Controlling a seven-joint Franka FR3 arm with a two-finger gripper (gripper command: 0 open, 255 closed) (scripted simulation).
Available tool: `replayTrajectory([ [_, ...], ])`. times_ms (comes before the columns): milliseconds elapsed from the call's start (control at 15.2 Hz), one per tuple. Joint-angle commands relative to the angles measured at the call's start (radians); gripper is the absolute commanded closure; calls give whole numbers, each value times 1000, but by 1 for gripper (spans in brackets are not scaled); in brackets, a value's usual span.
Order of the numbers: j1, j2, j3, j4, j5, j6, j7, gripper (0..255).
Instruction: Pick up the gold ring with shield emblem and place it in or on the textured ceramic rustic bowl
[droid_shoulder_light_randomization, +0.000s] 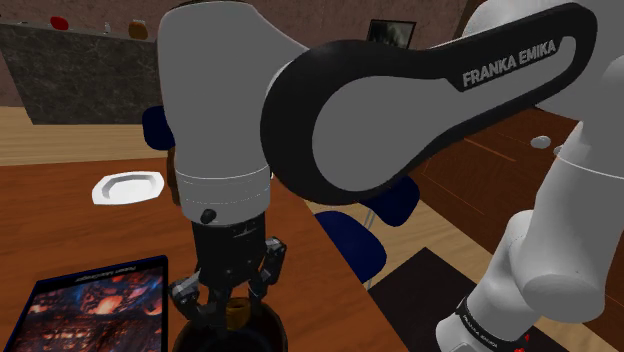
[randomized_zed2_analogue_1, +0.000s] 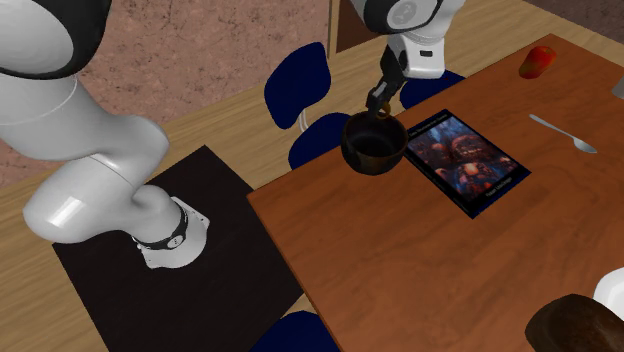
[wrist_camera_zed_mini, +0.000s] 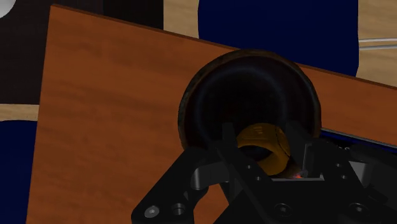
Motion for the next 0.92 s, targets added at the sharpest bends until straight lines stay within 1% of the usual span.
replayTrajectory([
  [0,9,21,2,-5,-14,22,16,255],
  [726,25,85,-7,-94,-57,160,31,255],
  [858,26,90,-8,-98,-60,169,33,255],
])
